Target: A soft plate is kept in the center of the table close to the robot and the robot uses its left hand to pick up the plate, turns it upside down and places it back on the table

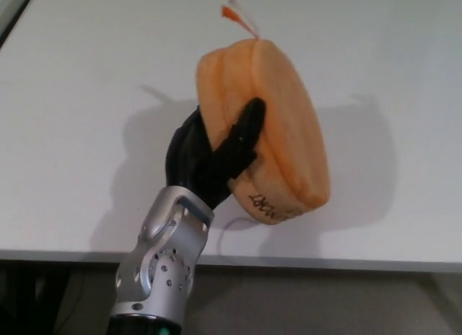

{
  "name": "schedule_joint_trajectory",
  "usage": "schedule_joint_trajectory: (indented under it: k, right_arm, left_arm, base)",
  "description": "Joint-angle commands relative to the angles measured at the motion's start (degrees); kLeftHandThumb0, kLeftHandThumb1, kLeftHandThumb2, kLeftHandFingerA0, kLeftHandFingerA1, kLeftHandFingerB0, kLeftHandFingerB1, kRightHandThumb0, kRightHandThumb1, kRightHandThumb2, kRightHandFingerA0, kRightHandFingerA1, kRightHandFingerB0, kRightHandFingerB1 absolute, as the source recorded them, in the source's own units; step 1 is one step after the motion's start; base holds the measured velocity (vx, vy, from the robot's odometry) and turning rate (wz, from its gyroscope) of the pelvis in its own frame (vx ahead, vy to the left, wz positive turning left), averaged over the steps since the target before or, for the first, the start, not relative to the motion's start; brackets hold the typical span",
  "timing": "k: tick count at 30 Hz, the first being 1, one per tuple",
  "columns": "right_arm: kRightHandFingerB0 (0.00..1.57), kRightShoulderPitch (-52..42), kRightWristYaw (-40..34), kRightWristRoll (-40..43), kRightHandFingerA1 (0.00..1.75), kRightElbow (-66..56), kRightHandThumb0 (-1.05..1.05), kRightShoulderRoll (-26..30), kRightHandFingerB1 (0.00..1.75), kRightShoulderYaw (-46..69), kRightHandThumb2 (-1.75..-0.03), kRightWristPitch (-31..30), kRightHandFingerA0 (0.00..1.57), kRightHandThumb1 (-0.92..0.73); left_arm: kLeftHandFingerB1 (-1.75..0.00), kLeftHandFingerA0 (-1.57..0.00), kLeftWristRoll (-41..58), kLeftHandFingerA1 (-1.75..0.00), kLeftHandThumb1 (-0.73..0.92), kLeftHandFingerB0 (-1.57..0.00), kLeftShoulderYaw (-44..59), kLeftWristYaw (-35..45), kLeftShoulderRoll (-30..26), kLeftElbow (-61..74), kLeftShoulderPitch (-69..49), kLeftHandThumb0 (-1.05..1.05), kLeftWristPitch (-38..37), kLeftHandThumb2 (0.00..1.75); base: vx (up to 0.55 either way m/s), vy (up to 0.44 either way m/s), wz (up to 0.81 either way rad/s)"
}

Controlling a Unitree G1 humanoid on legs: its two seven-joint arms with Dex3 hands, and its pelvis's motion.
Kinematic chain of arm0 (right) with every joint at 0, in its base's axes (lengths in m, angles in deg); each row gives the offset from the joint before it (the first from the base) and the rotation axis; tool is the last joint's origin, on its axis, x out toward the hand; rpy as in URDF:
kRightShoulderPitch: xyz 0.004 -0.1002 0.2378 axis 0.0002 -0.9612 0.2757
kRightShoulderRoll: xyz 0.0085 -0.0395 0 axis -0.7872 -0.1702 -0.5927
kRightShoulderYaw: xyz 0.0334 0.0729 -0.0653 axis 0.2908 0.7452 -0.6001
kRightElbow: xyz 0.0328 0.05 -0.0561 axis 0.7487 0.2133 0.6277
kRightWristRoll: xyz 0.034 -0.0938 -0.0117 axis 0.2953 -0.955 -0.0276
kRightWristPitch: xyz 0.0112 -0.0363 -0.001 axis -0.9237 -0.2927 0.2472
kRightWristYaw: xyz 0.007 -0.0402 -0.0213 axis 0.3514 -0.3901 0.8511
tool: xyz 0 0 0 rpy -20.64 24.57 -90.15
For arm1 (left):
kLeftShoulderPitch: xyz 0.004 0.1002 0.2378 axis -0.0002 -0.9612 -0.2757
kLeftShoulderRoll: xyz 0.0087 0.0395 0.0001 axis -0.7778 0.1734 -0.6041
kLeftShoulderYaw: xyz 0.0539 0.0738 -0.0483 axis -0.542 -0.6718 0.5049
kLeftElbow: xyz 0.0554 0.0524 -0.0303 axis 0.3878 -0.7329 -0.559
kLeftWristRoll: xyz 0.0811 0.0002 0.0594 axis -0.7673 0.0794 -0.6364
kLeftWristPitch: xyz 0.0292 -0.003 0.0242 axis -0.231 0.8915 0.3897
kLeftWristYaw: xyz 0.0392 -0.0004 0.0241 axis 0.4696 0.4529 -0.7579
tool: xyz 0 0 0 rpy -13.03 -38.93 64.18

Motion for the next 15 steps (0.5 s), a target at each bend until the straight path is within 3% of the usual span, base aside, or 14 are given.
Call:
schedule_joint_trajectory:
  k: [1, 2, 3, 4, 5, 6, 8, 9, 10, 11, 12, 13, 14, 15]
  right_arm:
    - [0.36, 1.3, 2.8, 1.2, 0.42, 2.8, -0.55, 4.1, 0.33, 0.3, -0.63, -1.6, 0.75, -0.74]
    - [0.36, 1.2, 2.4, 0.8, 0.42, 2.4, -0.57, 4.2, 0.33, 0.3, -0.63, -1.7, 0.74, -0.75]
    - [0.36, 1.1, 2.1, 0.6, 0.42, 2.0, -0.59, 4.4, 0.33, 0.3, -0.63, -1.9, 0.74, -0.75]
    - [0.36, 1.1, 2.0, 0.5, 0.42, 1.7, -0.59, 4.4, 0.33, 0.3, -0.63, -2.1, 0.74, -0.75]
    - [0.36, 1.1, 2.4, 1.0, 0.41, 1.3, -0.58, 4.5, 0.32, 0.3, -0.63, -2.7, 0.73, -0.74]
    - [0.35, 1.3, 2.6, 1.2, 0.42, 1.3, -0.58, 4.5, 0.32, 0.3, -0.63, -2.5, 0.73, -0.75]
    - [0.36, 1.1, 2.7, 1.4, 0.41, 0.5, -0.58, 4.4, 0.32, 0.2, -0.63, -2.9, 0.73, -0.75]
    - [0.36, 1.0, 2.8, 1.6, 0.41, 0.1, -0.58, 4.4, 0.32, 0.2, -0.63, -3.2, 0.73, -0.74]
    - [0.36, 0.8, 3.0, 1.9, 0.41, -0.3, -0.58, 4.4, 0.32, 0.2, -0.63, -3.5, 0.73, -0.74]
    - [0.37, 1.4, 3.2, 2.0, 0.43, 0.6, -0.57, 4.3, 0.33, 0.4, -0.63, -2.5, 0.76, -0.74]
    - [0.37, 1.5, 3.2, 2.0, 0.43, 0.7, -0.58, 4.4, 0.33, 0.5, -0.63, -2.5, 0.76, -0.74]
    - [0.37, 1.6, 3.2, 2.0, 0.43, 0.7, -0.58, 4.4, 0.33, 0.5, -0.63, -2.5, 0.76, -0.74]
    - [0.36, 1.8, 3.3, 2.0, 0.43, 0.8, -0.59, 4.4, 0.32, 0.5, -0.63, -2.5, 0.76, -0.74]
    - [0.36, 1.9, 3.3, 2.0, 0.42, 0.9, -0.59, 4.4, 0.32, 0.5, -0.63, -2.4, 0.75, -0.74]
  left_arm:
    - [-1.21, -1.23, 23.7, -1.46, 0.57, -0.77, 17.9, -34.1, 28.9, -2.8, 3.4, -0.43, -19.9, 0.91]
    - [-1.21, -1.22, 23.4, -1.45, 0.58, -0.78, 17.9, -34.6, 28.6, -3.1, 3.4, -0.42, -19.7, 0.93]
    - [-1.69, -0.95, 22.9, -1.75, 0.75, -0.52, 17.7, -35.2, 28.2, -3.4, 3.4, -0.28, -19.4, 0.63]
    - [-1.69, -0.95, 22.3, -1.75, 0.75, -0.52, 17.5, -35.8, 27.8, -3.7, 3.4, -0.28, -19.1, 0.63]
    - [-1.58, -0.94, 22.2, -1.75, 0.75, -0.47, 17.6, -37.1, 27.3, -4.1, 3.5, -0.29, -18.4, 0.62]
    - [-1.17, -1.23, 22.4, -1.45, 0.56, -0.73, 17.9, -38.4, 26.8, -4.4, 3.7, -0.42, -17.6, 0.92]
    - [-1.09, -1.23, 21.8, -1.45, 0.56, -0.65, 17.7, -40.6, 25.9, -4.8, 3.9, -0.42, -16.3, 0.92]
    - [-0.91, -0.94, 22.1, -1.75, 0.72, -0.5, 17.8, -41.4, 25.7, -4.9, 4.0, -0.31, -15.8, 0.67]
    - [-0.91, -0.94, 22.5, -1.75, 0.72, -0.5, 17.9, -42.2, 25.5, -4.9, 4.1, -0.31, -15.4, 0.67]
    - [-1.09, -0.95, 20.8, -1.75, 0.77, -0.56, 17.7, -44.4, 24.4, -5.8, 4.5, -0.31, -14.0, 0.63]
    - [-1.05, -1.22, 20.8, -1.45, 0.6, -0.7, 17.7, -45.0, 24.0, -6.1, 4.6, -0.42, -13.4, 0.94]
    - [-1.05, -1.22, 21.0, -1.45, 0.6, -0.7, 17.7, -45.2, 23.8, -6.2, 4.6, -0.42, -13.2, 0.94]
    - [-1.1, -0.95, 21.4, -1.75, 0.8, -0.56, 17.6, -45.6, 23.3, -6.3, 4.7, -0.34, -12.0, 0.64]
    - [-1.1, -0.96, 21.2, -1.75, 0.82, -0.55, 17.4, -46.2, 22.5, -6.8, 4.8, -0.37, -10.7, 0.64]
  base:
    - [0.0, 0.0, 0.0]
    - [0.0, 0.0, 0.0]
    - [0.0, 0.0, 0.0]
    - [0.0, 0.0, 0.0]
    - [0.0, 0.0, 0.0]
    - [0.0, 0.0, 0.0]
    - [0.0, 0.0, 0.0]
    - [0.0, 0.0, 0.0]
    - [0.0, 0.0, 0.0]
    - [0.0, 0.0, 0.0]
    - [0.0, 0.0, 0.0]
    - [0.0, 0.0, 0.0]
    - [0.0, 0.0, 0.0]
    - [0.0, 0.0, 0.0]
